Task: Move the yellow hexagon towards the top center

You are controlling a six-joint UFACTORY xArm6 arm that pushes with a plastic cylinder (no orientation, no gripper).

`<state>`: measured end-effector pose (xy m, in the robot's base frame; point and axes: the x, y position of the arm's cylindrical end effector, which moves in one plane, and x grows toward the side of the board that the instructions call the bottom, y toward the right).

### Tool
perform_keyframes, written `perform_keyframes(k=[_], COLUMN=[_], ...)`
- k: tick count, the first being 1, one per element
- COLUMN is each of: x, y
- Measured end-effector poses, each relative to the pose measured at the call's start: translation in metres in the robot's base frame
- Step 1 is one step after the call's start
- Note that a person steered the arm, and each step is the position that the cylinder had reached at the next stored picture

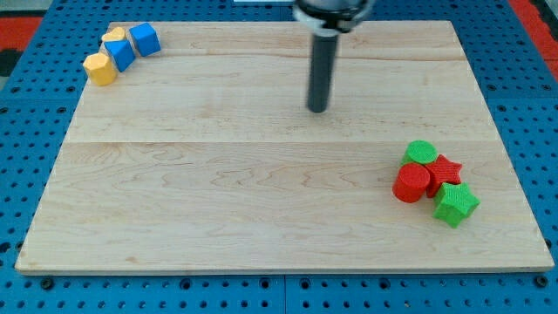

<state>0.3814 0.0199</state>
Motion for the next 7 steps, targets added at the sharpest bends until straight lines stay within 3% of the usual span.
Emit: perform_keyframes(k=[3, 4, 6, 7], x=[0.007, 0.002, -0.006, -0.034], y=[-0.290, -0.324, -0.325, -0.325])
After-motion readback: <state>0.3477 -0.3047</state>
